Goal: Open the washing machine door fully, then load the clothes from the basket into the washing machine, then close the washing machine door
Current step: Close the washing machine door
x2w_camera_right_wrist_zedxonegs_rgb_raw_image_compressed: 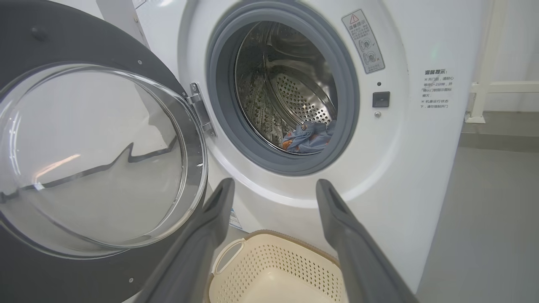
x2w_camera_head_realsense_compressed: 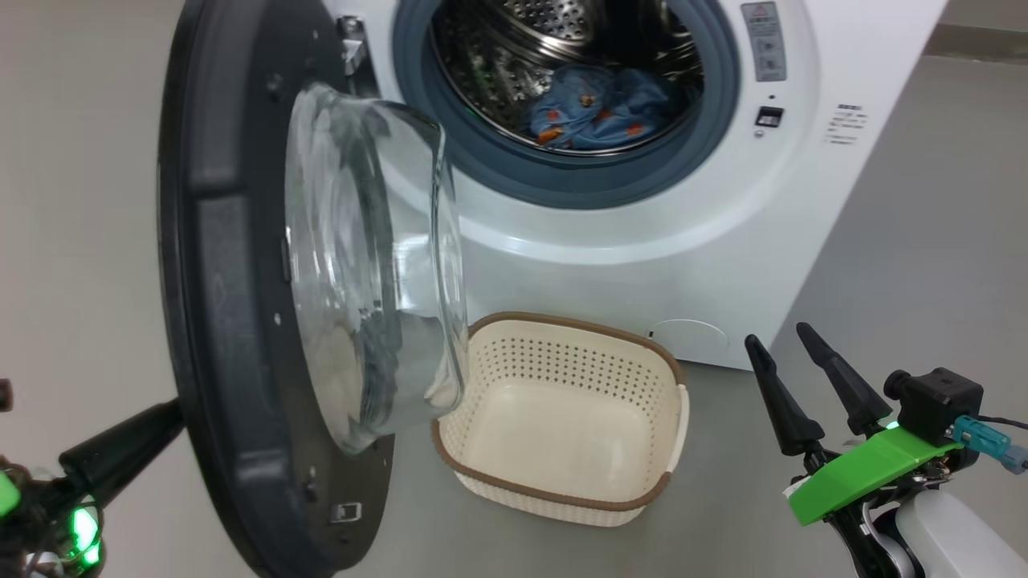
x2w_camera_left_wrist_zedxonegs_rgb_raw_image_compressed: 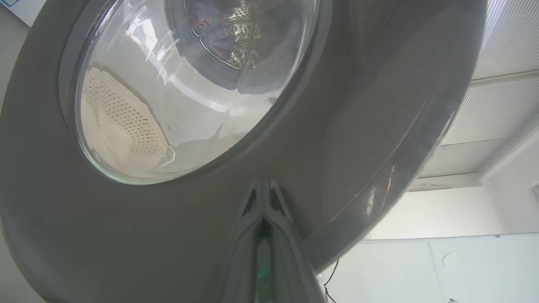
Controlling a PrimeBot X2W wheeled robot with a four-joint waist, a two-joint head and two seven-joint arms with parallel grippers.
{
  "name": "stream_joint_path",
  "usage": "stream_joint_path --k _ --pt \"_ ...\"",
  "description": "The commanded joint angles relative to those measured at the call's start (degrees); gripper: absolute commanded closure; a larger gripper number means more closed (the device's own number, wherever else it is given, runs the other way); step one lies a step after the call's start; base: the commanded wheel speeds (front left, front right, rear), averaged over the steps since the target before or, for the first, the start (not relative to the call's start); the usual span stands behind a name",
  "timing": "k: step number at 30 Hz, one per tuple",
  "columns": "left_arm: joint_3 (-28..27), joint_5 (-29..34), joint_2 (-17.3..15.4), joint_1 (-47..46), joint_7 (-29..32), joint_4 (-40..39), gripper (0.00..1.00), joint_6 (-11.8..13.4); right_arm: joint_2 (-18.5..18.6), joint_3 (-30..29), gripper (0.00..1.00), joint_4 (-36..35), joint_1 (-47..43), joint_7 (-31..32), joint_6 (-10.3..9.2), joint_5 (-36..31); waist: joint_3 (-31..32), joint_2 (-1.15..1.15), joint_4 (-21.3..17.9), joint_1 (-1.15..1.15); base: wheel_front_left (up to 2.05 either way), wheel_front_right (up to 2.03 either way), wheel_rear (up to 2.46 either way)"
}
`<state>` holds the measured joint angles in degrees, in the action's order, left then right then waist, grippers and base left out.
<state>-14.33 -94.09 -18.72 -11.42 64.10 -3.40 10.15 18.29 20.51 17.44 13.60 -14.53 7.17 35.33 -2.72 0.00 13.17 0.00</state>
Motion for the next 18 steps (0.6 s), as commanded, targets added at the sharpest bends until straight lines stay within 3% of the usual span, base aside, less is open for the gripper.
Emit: stream_joint_path --k 1,18 --pt "-1.2 -0.55 -1.1 -1.05 0.8 -2.82 1.0 -0.27 0.24 0.54 0.0 -1.36 0.2 -0.47 0.32 -0.12 0.13 0.0 -1.67 0.0 0.0 0.0 0.0" --pt "1.47 -0.08 3.64 -1.88 -1.2 -5.29 1.0 -1.76 -0.92 -1.13 0.0 -1.87 -0.23 -0.47 0.32 -0.59 -0.13 0.0 -14.25 0.0 0.0 0.0 0.0"
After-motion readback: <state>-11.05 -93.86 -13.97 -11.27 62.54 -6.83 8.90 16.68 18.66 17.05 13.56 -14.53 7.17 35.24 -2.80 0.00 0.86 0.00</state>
